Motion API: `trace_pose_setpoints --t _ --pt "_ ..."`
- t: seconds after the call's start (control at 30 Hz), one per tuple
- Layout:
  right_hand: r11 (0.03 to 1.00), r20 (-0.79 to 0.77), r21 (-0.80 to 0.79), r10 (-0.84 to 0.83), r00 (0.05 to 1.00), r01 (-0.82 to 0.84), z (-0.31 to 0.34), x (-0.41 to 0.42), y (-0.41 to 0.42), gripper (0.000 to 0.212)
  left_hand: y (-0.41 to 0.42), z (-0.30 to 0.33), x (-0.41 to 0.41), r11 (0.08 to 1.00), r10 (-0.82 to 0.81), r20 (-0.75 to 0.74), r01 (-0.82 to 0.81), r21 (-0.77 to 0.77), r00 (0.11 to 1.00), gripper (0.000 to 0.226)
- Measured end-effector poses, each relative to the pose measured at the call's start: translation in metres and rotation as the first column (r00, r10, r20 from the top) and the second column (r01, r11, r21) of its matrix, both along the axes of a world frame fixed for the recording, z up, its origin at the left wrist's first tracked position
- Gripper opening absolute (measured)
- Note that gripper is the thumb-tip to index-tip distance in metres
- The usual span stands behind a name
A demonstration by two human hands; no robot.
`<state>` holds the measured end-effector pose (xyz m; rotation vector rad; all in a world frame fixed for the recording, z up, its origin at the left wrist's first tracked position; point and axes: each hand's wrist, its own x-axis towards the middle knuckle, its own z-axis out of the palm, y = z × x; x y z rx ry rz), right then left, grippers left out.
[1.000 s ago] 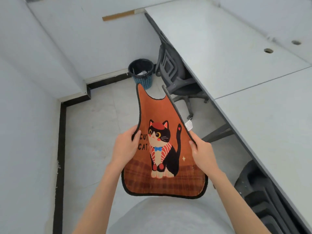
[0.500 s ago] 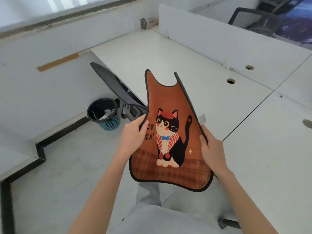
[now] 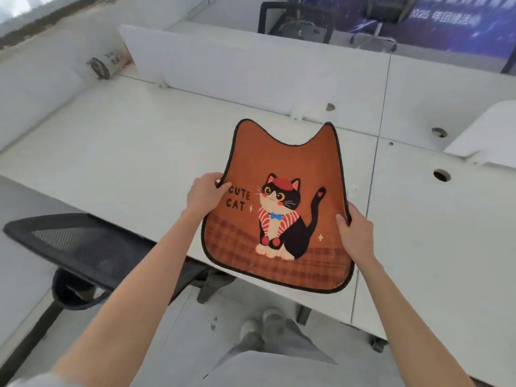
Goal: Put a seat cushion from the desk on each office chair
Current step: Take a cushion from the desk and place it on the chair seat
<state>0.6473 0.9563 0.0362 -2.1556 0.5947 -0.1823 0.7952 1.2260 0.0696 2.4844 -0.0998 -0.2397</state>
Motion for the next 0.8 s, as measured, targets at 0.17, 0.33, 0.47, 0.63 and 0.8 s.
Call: trace_pose_setpoints --t 0.17,0.33,0.47,0.63,0.8 --pt "1.000 -0.301 -0.013 -0.014 0.953 0.010 -0.061 -0.001 -0.012 0.046 -0.004 -0.070 0.002 0.991 -0.089 -0.181 0.104 0.079 0.980 0.062" --pt "0.963 -0.412 -0.259 -0.179 0.893 0.073 -0.079 -0.013 -0.016 0.067 0.011 -0.111 -0.025 0.850 -0.174 -0.266 0.281 0.446 0.948 0.059" --pt "0.903 -0.382 -0.429 -0.146 0.913 -0.035 -0.067 -0.006 -0.007 0.061 0.018 -0.097 -0.025 0.883 -0.129 -0.253 0.227 0.412 0.959 0.050" --pt "0.974 -0.241 -0.062 0.199 0.950 -0.220 -0.047 0.019 0.042 0.032 0.059 -0.039 -0.039 0.980 0.158 0.067 -0.164 0.108 0.985 0.035" --pt "0.744 -0.354 0.538 0.627 0.694 -0.397 -0.044 0.038 0.150 0.017 0.136 -0.001 -0.083 0.848 0.477 0.307 -0.523 0.083 0.823 0.030"
